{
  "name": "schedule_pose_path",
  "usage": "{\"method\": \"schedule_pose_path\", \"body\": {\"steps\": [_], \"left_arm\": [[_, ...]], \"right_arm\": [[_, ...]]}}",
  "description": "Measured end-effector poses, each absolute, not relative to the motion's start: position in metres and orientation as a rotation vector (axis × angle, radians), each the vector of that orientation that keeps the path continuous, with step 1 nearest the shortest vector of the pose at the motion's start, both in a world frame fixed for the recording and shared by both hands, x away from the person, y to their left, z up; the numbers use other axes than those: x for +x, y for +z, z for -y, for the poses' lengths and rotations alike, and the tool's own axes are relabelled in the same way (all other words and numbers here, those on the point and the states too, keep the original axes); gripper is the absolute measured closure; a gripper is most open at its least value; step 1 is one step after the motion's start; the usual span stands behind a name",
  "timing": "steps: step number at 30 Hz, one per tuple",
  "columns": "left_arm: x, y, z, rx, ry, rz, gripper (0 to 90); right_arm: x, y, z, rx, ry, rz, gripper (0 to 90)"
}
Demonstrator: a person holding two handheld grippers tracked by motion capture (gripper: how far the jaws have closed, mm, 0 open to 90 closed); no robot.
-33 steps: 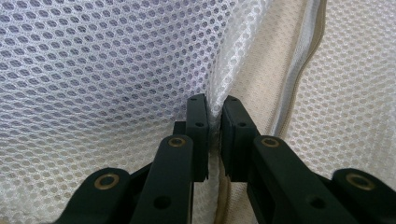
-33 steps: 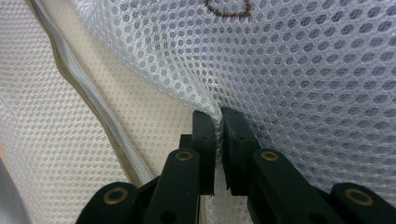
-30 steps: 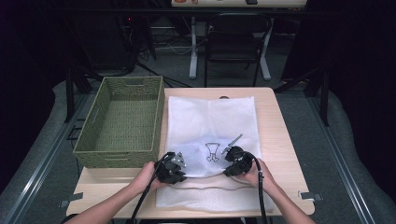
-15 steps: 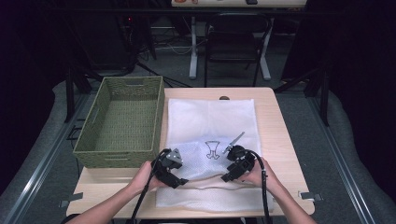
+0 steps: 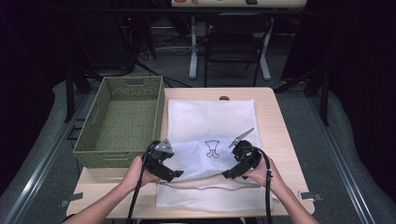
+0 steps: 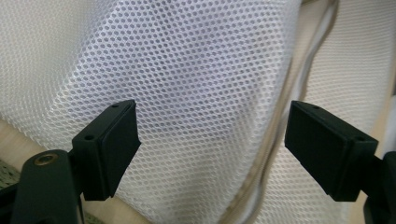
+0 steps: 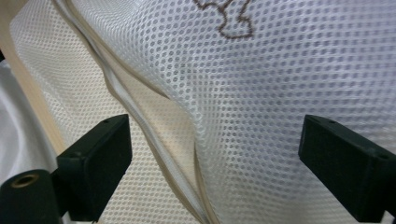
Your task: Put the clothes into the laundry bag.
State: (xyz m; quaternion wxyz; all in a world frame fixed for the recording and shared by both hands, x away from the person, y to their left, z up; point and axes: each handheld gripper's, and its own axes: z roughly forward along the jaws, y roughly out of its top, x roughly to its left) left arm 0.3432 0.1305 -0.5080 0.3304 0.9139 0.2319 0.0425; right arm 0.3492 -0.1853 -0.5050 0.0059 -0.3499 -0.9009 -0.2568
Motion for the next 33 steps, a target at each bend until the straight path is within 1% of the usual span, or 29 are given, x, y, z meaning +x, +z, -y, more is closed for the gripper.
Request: {"method": "schedule_pose_path", "body": {"steps": [1, 2, 9, 14, 23, 33], "left_arm": [[0.34, -0.506, -0.13, 2.393, 0.137, -0.612, 16.6], [0.339, -0.504, -0.13, 2.398, 0.126, -0.602, 12.9], [0.326, -0.493, -0.137, 2.358, 0.136, -0.589, 13.8], [0.319, -0.485, -0.148, 2.339, 0.17, -0.594, 13.4], [0.304, -0.474, -0.183, 2.312, 0.259, -0.668, 10.7], [0.289, -0.473, -0.231, 2.268, 0.336, -0.815, 9.2]], "right_arm": [[0.348, -0.503, 0.187, -1.113, -0.812, 2.823, 7.8], [0.347, -0.501, 0.189, -1.119, -0.828, 2.828, 6.6], [0.338, -0.49, 0.198, -1.161, -0.883, 2.846, 4.1], [0.331, -0.483, 0.209, -1.197, -0.921, 2.856, 3.5], [0.316, -0.475, 0.24, -1.336, -0.975, 2.862, 2.1], [0.296, -0.472, 0.272, -1.486, -1.012, 2.846, 2.2]]}}
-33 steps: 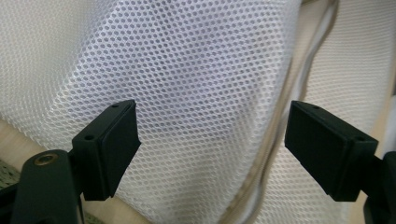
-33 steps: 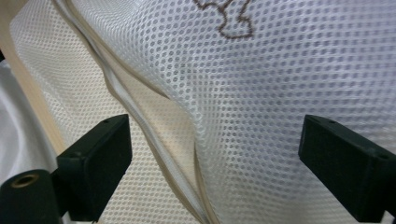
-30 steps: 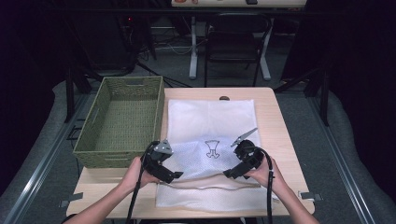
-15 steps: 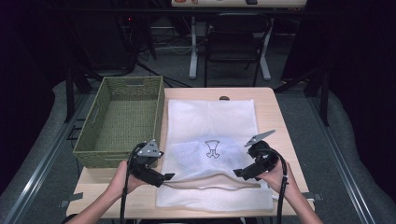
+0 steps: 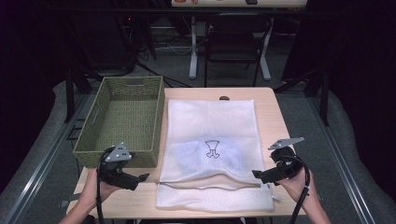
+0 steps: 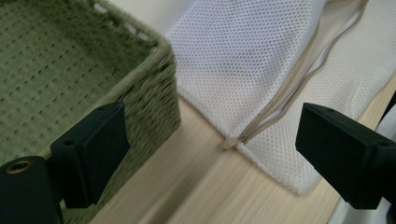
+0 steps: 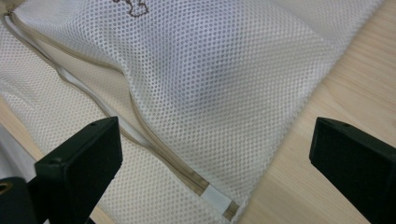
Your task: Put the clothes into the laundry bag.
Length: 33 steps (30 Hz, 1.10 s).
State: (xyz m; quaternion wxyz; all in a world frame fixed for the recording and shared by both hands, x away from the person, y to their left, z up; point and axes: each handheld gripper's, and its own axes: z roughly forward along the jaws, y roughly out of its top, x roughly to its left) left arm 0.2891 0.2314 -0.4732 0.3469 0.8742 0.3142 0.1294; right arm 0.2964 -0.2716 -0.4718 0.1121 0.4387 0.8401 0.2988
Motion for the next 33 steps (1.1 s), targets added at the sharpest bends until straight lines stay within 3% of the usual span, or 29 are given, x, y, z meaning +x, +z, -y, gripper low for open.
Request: {"method": "schedule_pose_path", "body": {"steps": [16, 24, 33], "left_arm": [[0.27, -0.494, -0.284, 2.194, 0.354, -1.051, 5.3], [0.262, -0.501, -0.294, 2.145, 0.365, -1.124, 4.6], [0.266, -0.503, -0.291, 2.16, 0.358, -1.11, 4.5]], "right_arm": [[0.261, -0.486, 0.303, 1.44, 0.877, -2.351, 2.1], [0.238, -0.507, 0.318, 1.538, 0.932, -2.275, 3.6], [0.237, -0.512, 0.317, 1.548, 0.94, -2.279, 4.2]]}}
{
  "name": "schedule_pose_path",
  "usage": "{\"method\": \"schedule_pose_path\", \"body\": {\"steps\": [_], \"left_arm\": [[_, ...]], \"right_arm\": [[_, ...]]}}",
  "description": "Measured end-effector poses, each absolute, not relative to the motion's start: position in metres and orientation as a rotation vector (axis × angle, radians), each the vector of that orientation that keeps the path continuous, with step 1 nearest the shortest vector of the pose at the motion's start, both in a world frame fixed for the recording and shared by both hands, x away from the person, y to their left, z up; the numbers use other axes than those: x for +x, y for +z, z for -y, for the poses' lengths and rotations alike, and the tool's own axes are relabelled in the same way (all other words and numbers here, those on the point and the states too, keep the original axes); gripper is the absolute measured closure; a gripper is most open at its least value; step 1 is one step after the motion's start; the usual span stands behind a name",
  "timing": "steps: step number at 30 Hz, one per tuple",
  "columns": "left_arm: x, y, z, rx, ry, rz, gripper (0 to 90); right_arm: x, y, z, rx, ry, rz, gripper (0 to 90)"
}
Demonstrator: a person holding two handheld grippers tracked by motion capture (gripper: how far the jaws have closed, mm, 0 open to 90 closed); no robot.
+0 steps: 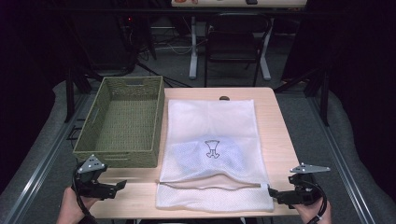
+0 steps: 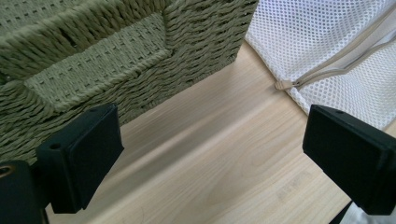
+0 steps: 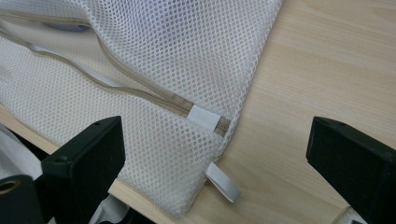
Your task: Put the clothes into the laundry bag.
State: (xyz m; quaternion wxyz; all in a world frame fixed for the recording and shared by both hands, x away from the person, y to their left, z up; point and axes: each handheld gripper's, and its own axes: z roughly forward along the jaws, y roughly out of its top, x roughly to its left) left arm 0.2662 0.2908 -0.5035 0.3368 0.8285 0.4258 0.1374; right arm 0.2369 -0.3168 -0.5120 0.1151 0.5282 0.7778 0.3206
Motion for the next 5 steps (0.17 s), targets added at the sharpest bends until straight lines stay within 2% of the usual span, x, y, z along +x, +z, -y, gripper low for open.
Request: {"method": "schedule_pose_path", "body": {"steps": [5], "left_arm": [[0.2677, -0.504, -0.2906, 2.16, 0.356, -1.11, 4.3]], "right_arm": [[0.238, -0.5129, 0.3169, 1.546, 0.939, -2.284, 4.4]]}}
